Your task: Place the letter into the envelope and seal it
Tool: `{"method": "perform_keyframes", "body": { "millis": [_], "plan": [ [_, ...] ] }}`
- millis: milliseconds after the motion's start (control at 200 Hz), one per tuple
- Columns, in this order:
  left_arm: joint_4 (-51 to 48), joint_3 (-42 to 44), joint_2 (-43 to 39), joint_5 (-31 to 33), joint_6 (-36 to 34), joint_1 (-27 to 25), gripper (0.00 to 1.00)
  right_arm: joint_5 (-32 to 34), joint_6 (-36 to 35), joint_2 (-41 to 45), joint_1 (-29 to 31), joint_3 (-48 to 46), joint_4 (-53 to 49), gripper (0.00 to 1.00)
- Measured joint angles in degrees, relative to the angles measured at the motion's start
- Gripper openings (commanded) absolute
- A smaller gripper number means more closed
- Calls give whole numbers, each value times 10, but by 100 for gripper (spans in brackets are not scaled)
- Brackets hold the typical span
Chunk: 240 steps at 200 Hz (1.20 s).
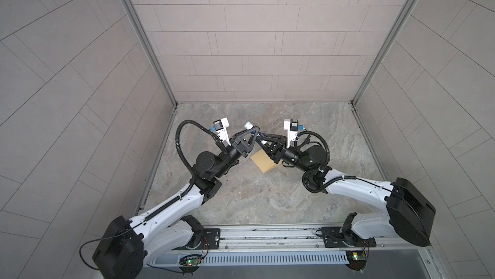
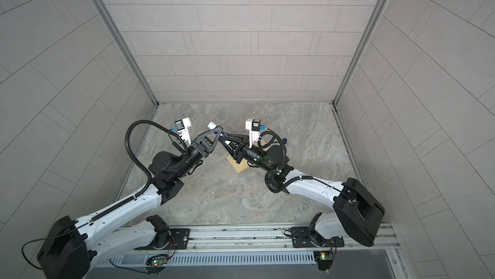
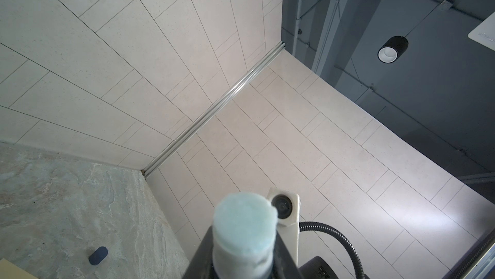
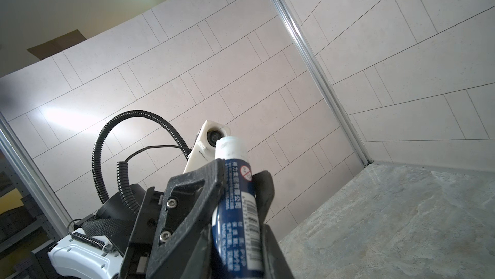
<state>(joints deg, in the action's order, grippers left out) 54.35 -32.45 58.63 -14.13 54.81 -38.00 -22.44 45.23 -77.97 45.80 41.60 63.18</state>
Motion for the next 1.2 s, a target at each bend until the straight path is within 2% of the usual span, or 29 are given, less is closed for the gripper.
{"method": "perform_keyframes", "body": {
  "millis": [115,195,275,440,645,821,971,1201],
  "plan": [
    [-3,0,-2,0,-2,0,1,-1,-1,0,0,0,0,11],
    [-6,0,-4,0,-3,0,0,-2,-2,1,0,0,-3,12],
    [-8,0,-5,0,-3,0,0,-4,-7,6,0,0,-11,1],
    [-7,0,-6,-3,-4,0,22,-7,-19,19,-1,0,-33,0],
    [-9,0,-9,-9,-9,0,33,-13,-26,27,-3,0,-44,0],
    [-16,2,-11,-11,-31,3,36,-16,-25,27,-6,1,-51,0],
    [-18,3,-12,-11,-40,3,32,-19,-19,27,-8,1,-54,0],
    [-19,7,-26,-10,-28,4,8,-39,-15,26,-9,5,-49,0]
  ]
}}
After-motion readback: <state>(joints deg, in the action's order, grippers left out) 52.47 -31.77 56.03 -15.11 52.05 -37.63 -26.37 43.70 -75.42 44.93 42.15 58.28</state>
